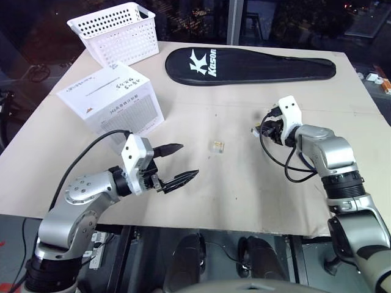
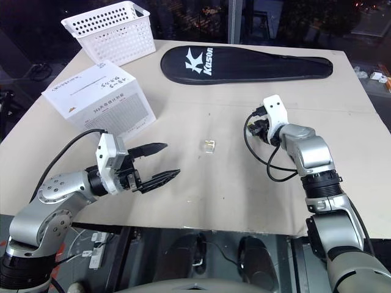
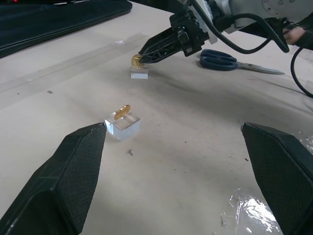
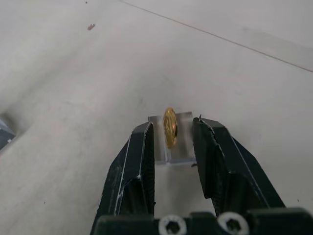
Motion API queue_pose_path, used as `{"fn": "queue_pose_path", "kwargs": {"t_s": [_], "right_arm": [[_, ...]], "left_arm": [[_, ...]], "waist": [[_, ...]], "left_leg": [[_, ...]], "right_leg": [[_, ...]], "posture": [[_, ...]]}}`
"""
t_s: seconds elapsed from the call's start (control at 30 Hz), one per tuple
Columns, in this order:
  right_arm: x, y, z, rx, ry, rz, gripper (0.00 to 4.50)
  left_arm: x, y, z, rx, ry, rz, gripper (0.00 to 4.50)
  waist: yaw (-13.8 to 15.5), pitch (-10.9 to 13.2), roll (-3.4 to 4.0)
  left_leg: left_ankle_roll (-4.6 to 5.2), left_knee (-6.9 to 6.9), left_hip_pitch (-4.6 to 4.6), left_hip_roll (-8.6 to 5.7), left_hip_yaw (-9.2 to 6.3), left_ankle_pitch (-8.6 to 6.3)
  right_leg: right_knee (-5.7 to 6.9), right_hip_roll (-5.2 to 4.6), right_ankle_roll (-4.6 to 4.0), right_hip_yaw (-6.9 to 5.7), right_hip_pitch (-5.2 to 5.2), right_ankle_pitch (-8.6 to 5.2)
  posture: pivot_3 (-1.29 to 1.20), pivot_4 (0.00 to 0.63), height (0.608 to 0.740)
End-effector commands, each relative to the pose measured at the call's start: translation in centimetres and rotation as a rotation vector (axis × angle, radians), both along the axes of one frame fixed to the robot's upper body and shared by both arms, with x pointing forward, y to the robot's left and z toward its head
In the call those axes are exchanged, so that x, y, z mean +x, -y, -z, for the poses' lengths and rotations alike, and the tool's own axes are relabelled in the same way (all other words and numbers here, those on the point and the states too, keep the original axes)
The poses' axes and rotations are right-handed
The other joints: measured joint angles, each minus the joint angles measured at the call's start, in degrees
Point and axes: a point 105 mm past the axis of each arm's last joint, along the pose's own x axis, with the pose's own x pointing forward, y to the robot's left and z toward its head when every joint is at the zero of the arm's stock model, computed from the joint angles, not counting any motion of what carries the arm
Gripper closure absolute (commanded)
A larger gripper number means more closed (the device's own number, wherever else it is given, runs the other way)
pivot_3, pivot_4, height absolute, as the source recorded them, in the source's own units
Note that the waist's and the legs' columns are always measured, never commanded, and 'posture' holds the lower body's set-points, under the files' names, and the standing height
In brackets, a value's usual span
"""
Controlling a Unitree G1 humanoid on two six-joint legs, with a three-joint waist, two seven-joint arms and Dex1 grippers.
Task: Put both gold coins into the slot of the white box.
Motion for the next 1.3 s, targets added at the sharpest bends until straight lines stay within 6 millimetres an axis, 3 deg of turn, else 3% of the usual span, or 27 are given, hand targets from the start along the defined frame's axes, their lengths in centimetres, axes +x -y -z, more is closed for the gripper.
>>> {"fn": "queue_pose_path", "kwargs": {"t_s": [0.03, 0.1, 0.43, 0.53, 0.7, 0.83, 0.87, 0.97, 1.1, 1.3], "right_arm": [[0.4, -0.3, -1.4, 0.002, 0.055, -0.013, 3.67], [0.4, -0.2, -1.4, 0.002, 0.055, -0.010, 4.48], [-0.3, -0.3, -2.3, 0.026, 0.082, -0.053, 4.48], [-1.9, -0.9, -4.3, 0.084, 0.131, -0.156, 4.48], [-6.5, -2.9, -7.3, 0.187, 0.162, -0.404, 4.48], [-9.3, -4.1, -8.0, 0.209, 0.141, -0.513, 4.50], [-9.5, -4.1, -7.9, 0.208, 0.136, -0.513, 4.50], [-11.5, -5.5, -8.7, 0.246, 0.139, -0.608, 4.50], [-13.4, -6.7, -9.3, 0.255, 0.145, -0.720, 4.50], [-14.4, -7.2, -10.2, 0.276, 0.165, -0.789, 4.50]], "left_arm": [[-0.3, -0.1, -1.1, 0.007, 0.059, 0.006, 0.00], [-0.3, -0.1, -1.1, 0.006, 0.060, 0.005, 0.00], [-0.1, 0.1, -1.6, -0.073, 0.014, -0.001, 0.00], [0.7, 0.0, -2.9, -0.152, -0.013, -0.016, 0.00], [1.7, 0.4, -5.1, -0.222, -0.038, 0.033, 0.00], [2.3, 1.4, -6.2, -0.239, -0.040, 0.078, 0.94], [2.4, 1.4, -6.3, -0.239, -0.040, 0.078, 1.44], [1.8, 3.3, -7.0, -0.243, -0.060, 0.197, 1.44], [1.4, 4.8, -7.4, -0.236, -0.081, 0.276, 2.54], [1.1, 5.5, -7.6, -0.221, -0.095, 0.339, 2.54]], "waist": [[-0.27, 0.00, 0.00], [-0.47, 0.00, 0.00], [-0.46, 0.01, 0.02], [-0.18, 0.02, 0.01], [-0.25, 0.03, 0.01], [-0.41, 0.04, 0.01], [-0.45, 0.04, 0.00], [-0.35, 0.04, 0.00], [-0.24, 0.05, -0.02], [-0.31, 0.05, -0.01]], "left_leg": [[0.00, 0.00, 0.00, 0.00, 0.00, 0.00], [0.00, -0.01, 0.00, 0.00, 0.00, 0.00], [0.00, -0.01, 0.00, 0.02, 0.00, 0.00], [0.00, -0.01, -0.02, 0.03, -0.03, 0.00], [0.01, -0.01, -0.02, 0.01, -0.04, 0.00], [0.01, -0.01, 0.00, 0.02, -0.04, 0.00], [0.01, -0.01, 0.01, 0.02, -0.05, 0.00], [0.01, -0.01, 0.02, 0.01, -0.04, 0.00], [0.01, 0.00, -0.01, -0.02, -0.07, 0.00], [0.01, 0.00, 0.01, -0.02, -0.06, 0.00]], "right_leg": [[0.00, 0.00, 0.01, 0.00, 0.00, 0.01], [0.00, 0.00, 0.04, 0.00, 0.00, 0.02], [0.01, -0.01, 0.03, 0.01, -0.01, 0.02], [0.01, -0.02, 0.05, 0.00, -0.03, 0.02], [0.01, -0.01, 0.39, -0.01, 0.00, 0.02], [0.01, 0.00, 0.39, -0.01, 0.01, 0.02], [0.02, 0.01, 0.39, -0.01, 0.01, 0.01], [0.01, 0.01, 0.39, 0.00, 0.02, 0.02], [0.00, -0.02, 0.38, -0.01, 0.02, 0.03], [0.00, -0.01, 0.38, 0.00, 0.02, 0.02]], "posture": [[0.00, 0.150, 0.740], [0.00, 0.150, 0.740], [0.00, 0.150, 0.740], [0.00, 0.150, 0.740], [0.00, 0.150, 0.740], [0.00, 0.150, 0.740], [0.00, 0.150, 0.740], [0.00, 0.150, 0.740], [0.00, 0.150, 0.740], [0.00, 0.150, 0.740]]}}
